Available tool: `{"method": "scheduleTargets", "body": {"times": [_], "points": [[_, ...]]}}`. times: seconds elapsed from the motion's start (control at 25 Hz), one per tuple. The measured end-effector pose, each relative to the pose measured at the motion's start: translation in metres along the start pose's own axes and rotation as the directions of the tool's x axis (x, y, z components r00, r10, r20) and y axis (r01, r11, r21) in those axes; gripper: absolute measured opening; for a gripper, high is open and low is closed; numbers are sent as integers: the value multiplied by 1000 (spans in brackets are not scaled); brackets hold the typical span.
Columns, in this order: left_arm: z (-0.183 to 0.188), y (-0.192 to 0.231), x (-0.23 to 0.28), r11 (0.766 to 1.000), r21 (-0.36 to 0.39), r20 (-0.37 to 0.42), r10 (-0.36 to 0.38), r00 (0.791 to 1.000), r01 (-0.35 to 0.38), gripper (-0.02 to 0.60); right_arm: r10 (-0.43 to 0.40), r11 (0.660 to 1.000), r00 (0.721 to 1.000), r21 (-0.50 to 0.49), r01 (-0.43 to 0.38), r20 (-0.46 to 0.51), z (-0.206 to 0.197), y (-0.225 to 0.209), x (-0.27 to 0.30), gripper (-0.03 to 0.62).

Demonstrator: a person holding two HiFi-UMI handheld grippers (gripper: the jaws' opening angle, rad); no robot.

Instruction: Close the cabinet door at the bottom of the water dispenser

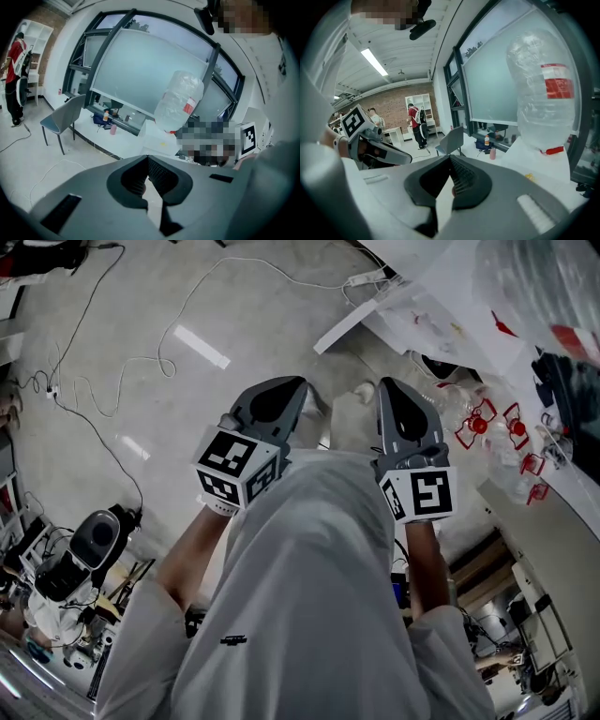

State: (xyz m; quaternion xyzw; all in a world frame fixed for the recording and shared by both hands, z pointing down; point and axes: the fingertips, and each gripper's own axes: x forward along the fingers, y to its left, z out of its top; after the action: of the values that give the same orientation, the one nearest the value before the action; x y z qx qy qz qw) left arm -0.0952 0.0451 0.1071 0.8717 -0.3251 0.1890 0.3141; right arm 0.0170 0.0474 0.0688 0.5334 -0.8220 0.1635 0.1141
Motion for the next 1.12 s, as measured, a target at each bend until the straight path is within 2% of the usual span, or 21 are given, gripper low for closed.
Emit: {"method": "scheduleTargets", "body": {"times": [0.24, 0.6, 1.12], "points": [[-10, 9, 34, 1000, -12, -37, 7, 999, -8, 6, 32, 999, 999, 28, -31, -43, -24, -18, 15, 11], [-54, 48, 84, 999, -38, -102, 32, 994, -36, 6, 91, 995, 990, 35, -88, -103, -71, -30, 52, 11], [-112, 85, 145, 998, -29, -108, 47, 993, -51, 6, 163, 986, 975, -14, -167, -153, -128, -36, 92, 11]]}}
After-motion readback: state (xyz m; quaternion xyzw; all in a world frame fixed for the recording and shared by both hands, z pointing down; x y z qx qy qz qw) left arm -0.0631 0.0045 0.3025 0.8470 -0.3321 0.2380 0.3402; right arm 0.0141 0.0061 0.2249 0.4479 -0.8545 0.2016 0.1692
